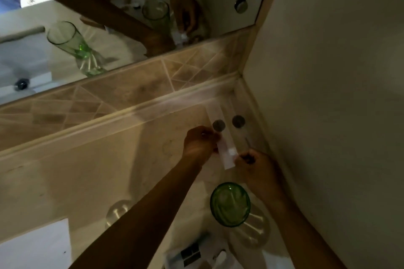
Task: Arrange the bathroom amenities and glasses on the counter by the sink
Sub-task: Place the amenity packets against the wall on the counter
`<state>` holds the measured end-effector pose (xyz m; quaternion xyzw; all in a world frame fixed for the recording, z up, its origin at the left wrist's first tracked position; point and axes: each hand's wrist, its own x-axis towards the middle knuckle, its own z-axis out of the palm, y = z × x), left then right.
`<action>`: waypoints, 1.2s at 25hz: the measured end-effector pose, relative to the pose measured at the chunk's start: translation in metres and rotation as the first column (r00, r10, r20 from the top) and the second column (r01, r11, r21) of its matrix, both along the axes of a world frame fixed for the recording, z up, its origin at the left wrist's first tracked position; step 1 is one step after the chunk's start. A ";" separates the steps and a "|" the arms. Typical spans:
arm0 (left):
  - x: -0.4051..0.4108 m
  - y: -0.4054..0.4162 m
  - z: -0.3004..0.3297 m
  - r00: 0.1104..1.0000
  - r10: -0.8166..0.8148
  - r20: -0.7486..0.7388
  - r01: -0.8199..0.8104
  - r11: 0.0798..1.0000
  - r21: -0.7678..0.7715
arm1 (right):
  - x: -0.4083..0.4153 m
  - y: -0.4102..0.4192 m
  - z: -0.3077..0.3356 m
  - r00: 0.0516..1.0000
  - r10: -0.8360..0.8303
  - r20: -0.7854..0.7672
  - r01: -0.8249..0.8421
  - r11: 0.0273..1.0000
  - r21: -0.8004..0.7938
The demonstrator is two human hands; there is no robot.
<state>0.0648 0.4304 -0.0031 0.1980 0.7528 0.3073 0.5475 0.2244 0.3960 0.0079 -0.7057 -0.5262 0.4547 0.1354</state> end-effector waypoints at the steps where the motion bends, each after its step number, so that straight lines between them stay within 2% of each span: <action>1: -0.002 0.002 -0.004 0.998 -0.044 -0.044 0.043 0.999 -0.020 | 0.000 0.001 -0.007 0.999 0.017 0.030 -0.017 1.000 -0.004; 3: -0.008 0.000 -0.011 0.974 -0.167 -0.156 0.161 0.986 -0.051 | 0.002 0.002 -0.014 0.997 0.040 0.070 -0.038 0.999 -0.026; 5: -0.015 -0.008 -0.014 0.881 -0.318 -0.351 0.318 0.946 -0.060 | 0.005 -0.001 -0.018 0.992 0.041 0.123 -0.041 0.999 -0.001; 6: -0.019 -0.012 -0.017 0.780 -0.376 -0.501 0.432 0.902 -0.004 | 0.006 -0.003 -0.018 0.987 0.036 0.159 -0.042 0.999 0.033; 7: -0.023 -0.016 -0.020 0.631 -0.385 -0.673 0.580 0.810 0.080 | 0.006 -0.004 -0.017 0.983 0.044 0.181 -0.058 0.996 0.074; 8: -0.029 -0.018 -0.025 0.457 -0.362 -0.812 0.730 0.674 0.110 | 0.005 -0.004 -0.016 0.978 0.078 0.191 -0.100 0.989 0.106; 9: -0.036 -0.016 -0.031 0.307 -0.337 -0.890 0.838 0.539 0.085 | 0.005 -0.004 -0.017 0.973 0.135 0.188 -0.162 0.977 0.137; 10: -0.043 -0.011 -0.038 0.196 -0.335 -0.922 0.898 0.439 0.032 | 0.004 -0.002 -0.020 0.962 0.206 0.177 -0.235 0.959 0.159; 12: -0.053 0.000 -0.044 0.080 -0.405 -0.911 0.938 0.341 -0.069 | 0.000 0.004 -0.025 0.934 0.339 0.115 -0.354 0.921 0.163; 14: -0.057 0.005 -0.048 0.034 -0.479 -0.877 0.943 0.306 -0.130 | -0.005 0.009 -0.030 0.901 0.429 0.061 -0.433 0.892 0.130; 17: -0.056 -0.002 -0.053 0.008 -0.514 -0.858 0.930 0.319 -0.182 | -0.008 0.012 -0.035 0.894 0.444 0.055 -0.448 0.886 0.122; 24: -0.040 -0.009 -0.055 0.072 -0.556 -0.828 0.884 0.420 -0.205 | -0.005 0.010 -0.039 0.922 0.387 0.021 -0.384 0.906 0.176; 30: -0.032 -0.010 -0.052 0.120 -0.562 -0.818 0.860 0.470 -0.197 | -0.009 0.008 -0.041 0.945 0.324 0.040 -0.326 0.925 0.194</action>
